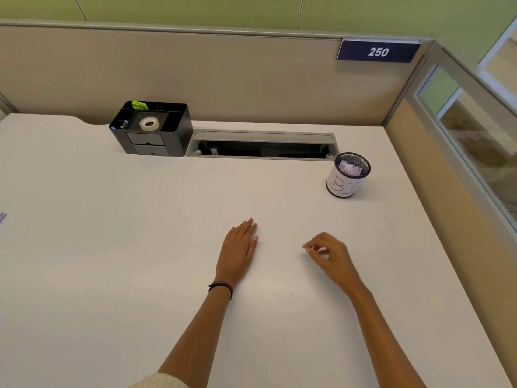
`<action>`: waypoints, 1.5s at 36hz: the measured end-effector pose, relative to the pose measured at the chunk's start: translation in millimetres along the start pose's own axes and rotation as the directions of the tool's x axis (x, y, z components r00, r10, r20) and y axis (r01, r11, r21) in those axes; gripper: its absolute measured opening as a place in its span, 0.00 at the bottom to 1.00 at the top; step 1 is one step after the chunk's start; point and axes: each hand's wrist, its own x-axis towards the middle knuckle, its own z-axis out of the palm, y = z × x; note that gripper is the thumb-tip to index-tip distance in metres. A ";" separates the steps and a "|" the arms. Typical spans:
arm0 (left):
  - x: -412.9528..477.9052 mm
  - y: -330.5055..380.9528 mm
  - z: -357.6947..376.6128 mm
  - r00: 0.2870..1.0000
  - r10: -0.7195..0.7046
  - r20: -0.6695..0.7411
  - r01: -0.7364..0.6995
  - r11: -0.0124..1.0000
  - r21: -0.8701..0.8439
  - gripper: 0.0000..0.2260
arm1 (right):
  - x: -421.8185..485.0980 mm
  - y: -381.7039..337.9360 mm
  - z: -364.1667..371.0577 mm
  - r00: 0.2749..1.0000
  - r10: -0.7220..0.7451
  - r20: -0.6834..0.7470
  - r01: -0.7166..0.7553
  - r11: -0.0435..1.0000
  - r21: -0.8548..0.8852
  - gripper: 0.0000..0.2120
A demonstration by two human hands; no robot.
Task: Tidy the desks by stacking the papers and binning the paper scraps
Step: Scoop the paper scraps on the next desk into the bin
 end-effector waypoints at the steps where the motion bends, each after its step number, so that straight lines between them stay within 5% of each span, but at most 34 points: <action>1: 0.0 -0.1 0.1 1.000 -0.001 0.003 0.001 1.000 0.001 0.27 | -4.7 2.0 3.4 0.999 0.016 0.031 -0.015 1.000 -0.004 0.08; 13: 0.4 0.5 -1.1 1.000 0.004 0.009 -0.004 1.000 0.008 0.28 | -38.0 1.3 18.4 0.892 0.103 0.440 -0.042 0.988 -0.146 0.06; 36: -0.5 0.1 -0.5 1.000 0.005 0.013 -0.005 1.000 -0.008 0.28 | -38.9 -9.1 25.6 0.884 0.137 0.446 0.008 0.951 -0.308 0.04; 44: -0.5 0.5 -1.7 1.000 0.009 0.013 -0.009 1.000 -0.008 0.28 | -40.8 -7.7 24.9 0.899 0.139 0.414 -0.066 0.981 -0.184 0.04; 54: -1.5 1.1 -1.3 1.000 0.005 0.013 -0.004 1.000 -0.012 0.29 | -39.4 -0.3 28.5 0.886 0.089 0.455 0.056 0.953 -0.296 0.04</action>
